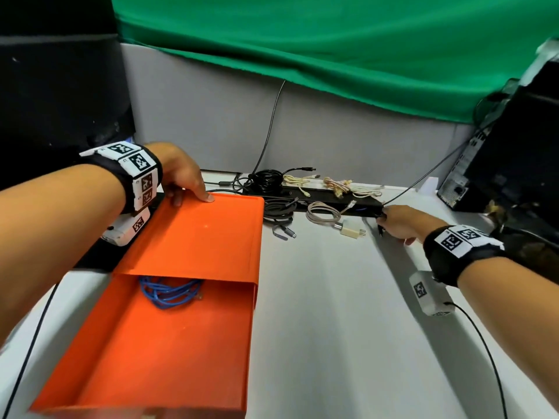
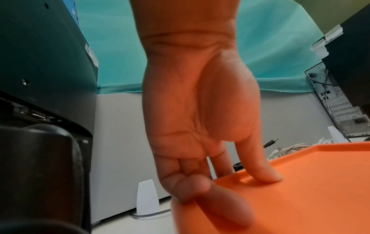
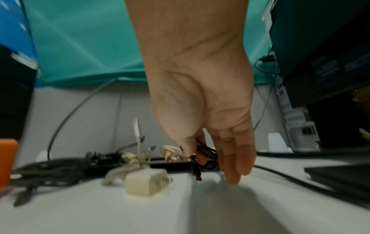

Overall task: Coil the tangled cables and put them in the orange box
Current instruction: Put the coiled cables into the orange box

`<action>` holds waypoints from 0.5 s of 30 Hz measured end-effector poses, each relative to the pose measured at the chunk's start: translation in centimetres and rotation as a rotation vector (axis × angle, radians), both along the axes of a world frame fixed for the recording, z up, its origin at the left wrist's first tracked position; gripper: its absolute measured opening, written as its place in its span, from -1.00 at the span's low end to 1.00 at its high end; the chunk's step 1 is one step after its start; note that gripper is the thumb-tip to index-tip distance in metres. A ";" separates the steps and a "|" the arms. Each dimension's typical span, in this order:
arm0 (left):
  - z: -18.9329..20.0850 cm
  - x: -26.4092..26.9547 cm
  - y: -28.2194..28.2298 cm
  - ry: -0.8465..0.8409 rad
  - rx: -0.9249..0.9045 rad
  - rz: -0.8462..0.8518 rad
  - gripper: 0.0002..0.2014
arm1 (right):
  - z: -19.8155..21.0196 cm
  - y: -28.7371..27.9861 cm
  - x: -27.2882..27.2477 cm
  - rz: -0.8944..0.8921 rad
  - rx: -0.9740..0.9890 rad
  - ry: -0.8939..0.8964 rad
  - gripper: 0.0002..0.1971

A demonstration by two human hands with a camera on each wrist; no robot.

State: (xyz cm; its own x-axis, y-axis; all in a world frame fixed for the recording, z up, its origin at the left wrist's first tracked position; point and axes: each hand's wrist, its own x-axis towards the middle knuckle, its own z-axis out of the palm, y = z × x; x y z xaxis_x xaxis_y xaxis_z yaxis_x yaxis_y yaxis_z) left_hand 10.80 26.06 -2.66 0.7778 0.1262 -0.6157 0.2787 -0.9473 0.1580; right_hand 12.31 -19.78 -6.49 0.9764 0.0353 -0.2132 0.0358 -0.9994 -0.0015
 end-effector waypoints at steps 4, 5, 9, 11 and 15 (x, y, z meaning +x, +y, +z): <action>-0.1 0.0 0.1 -0.003 0.008 -0.001 -0.64 | 3.6 0.8 -2.2 0.088 0.033 -0.171 -0.75; -0.2 -0.1 0.1 -0.007 0.009 0.001 -0.64 | 5.0 1.5 -3.5 0.146 0.041 -0.226 -0.75; -0.7 0.5 0.5 0.000 0.023 0.021 -0.57 | 11.7 6.6 -13.0 0.474 0.329 -0.073 -0.73; -0.9 0.6 0.8 0.011 0.018 0.032 -0.49 | 13.5 10.0 -18.6 0.684 0.403 0.097 -0.76; -0.8 0.5 0.9 0.002 0.039 0.025 -0.44 | 9.8 16.7 -25.0 1.076 0.077 0.111 -0.76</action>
